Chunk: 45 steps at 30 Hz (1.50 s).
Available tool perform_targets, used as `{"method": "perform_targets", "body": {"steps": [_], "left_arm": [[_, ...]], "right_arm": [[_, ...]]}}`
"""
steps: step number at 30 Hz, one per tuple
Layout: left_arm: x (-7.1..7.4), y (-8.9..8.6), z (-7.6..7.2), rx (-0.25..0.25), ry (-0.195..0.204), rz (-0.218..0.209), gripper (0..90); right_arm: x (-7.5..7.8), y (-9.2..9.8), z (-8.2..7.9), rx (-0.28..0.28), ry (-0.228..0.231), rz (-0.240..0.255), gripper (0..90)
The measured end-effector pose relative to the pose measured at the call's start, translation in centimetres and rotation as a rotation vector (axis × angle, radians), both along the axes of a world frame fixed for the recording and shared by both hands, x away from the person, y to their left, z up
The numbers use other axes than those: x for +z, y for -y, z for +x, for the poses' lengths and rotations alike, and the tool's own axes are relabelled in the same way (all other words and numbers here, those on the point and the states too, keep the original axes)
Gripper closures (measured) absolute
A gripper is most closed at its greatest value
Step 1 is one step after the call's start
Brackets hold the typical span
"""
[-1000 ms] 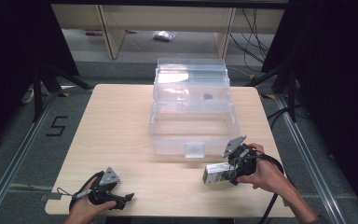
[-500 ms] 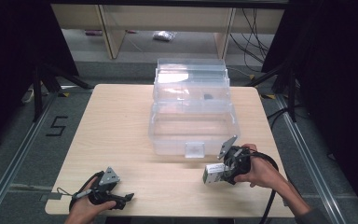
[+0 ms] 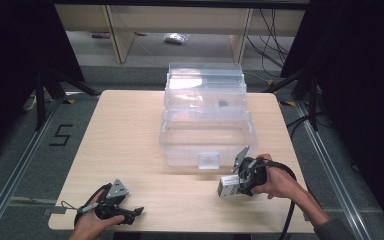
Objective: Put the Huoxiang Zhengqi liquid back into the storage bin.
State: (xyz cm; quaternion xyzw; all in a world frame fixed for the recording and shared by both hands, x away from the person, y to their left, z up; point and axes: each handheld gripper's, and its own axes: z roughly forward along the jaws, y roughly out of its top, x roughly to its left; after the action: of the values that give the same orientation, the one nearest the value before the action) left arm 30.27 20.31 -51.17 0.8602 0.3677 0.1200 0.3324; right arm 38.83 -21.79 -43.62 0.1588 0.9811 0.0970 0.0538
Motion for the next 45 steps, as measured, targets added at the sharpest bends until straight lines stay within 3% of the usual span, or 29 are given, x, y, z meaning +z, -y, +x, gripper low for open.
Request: {"method": "perform_targets", "body": {"steps": [3, 6, 8, 10, 11, 13, 18, 21, 28, 32, 33, 34, 38, 39, 41, 42, 44, 45], "left_arm": [[0.0, 0.0, 0.0, 0.002, 0.004, 0.006, 15.0], [0.0, -0.1, 0.0, -0.005, 0.0, 0.005, 15.1], [0.0, 0.0, 0.0, 0.001, 0.001, 0.0, 15.0], [0.0, 0.0, 0.0, -0.001, 0.001, 0.001, 15.0], [0.0, 0.0, 0.0, -0.002, 0.001, 0.001, 15.0], [0.0, 0.0, 0.0, -0.001, 0.001, 0.001, 15.0], [0.0, 0.0, 0.0, -0.001, 0.0, 0.0, 15.0], [0.0, 0.0, 0.0, -0.001, 0.001, 0.001, 15.0], [0.0, 0.0, 0.0, -0.004, 0.0, 0.003, 15.0], [0.0, 0.0, 0.0, 0.005, 0.005, 0.003, 15.0], [0.0, 0.0, 0.0, 0.006, 0.005, 0.002, 15.0], [0.0, 0.0, 0.0, 0.006, 0.005, 0.002, 15.0], [0.0, 0.0, 0.0, 0.005, 0.005, 0.003, 15.0], [0.0, 0.0, 0.0, 0.005, 0.005, 0.002, 15.0], [0.0, 0.0, 0.0, 0.007, 0.005, 0.001, 15.0], [0.0, 0.0, 0.0, 0.006, 0.004, 0.001, 15.0], [0.0, 0.0, 0.0, 0.006, 0.004, 0.001, 15.0], [0.0, 0.0, 0.0, 0.006, 0.004, 0.002, 15.0]], "right_arm": [[-0.2, -0.1, 0.0, -0.003, -0.011, -0.065, 46.5], [-0.1, -0.3, 0.2, 0.029, -0.039, -0.088, 51.9], [-0.1, -0.4, 0.3, 0.064, -0.031, -0.099, 54.8], [-0.1, -0.5, 0.3, 0.07, -0.033, -0.107, 56.6], [0.2, -0.8, 0.2, 0.068, -0.051, -0.134, 61.0], [0.1, -0.8, 0.5, 0.116, -0.043, -0.139, 63.5], [0.3, -1.2, 0.4, 0.098, -0.069, -0.175, 64.4], [0.4, -1.3, 0.6, 0.128, -0.07, -0.182, 64.6], [1.1, -1.4, 0.6, 0.123, -0.08, -0.175, 64.6], [2.3, -1.5, 0.6, 0.12, -0.073, -0.166, 64.7], [2.4, -1.5, 0.8, 0.16, -0.057, -0.157, 64.7], [2.7, -1.5, 0.8, 0.162, -0.056, -0.152, 64.7], [3.5, -1.5, 0.8, 0.13, -0.063, -0.15, 64.6], [3.7, -1.5, 1.0, 0.165, -0.051, -0.143, 64.6], [4.2, -1.5, 1.0, 0.156, -0.055, -0.144, 64.6], [4.3, -1.4, 1.2, 0.181, -0.046, -0.13, 64.6], [4.9, -1.6, 1.1, 0.136, -0.058, -0.146, 64.6], [5.1, -1.6, 1.3, 0.177, -0.043, -0.145, 64.6]]}}
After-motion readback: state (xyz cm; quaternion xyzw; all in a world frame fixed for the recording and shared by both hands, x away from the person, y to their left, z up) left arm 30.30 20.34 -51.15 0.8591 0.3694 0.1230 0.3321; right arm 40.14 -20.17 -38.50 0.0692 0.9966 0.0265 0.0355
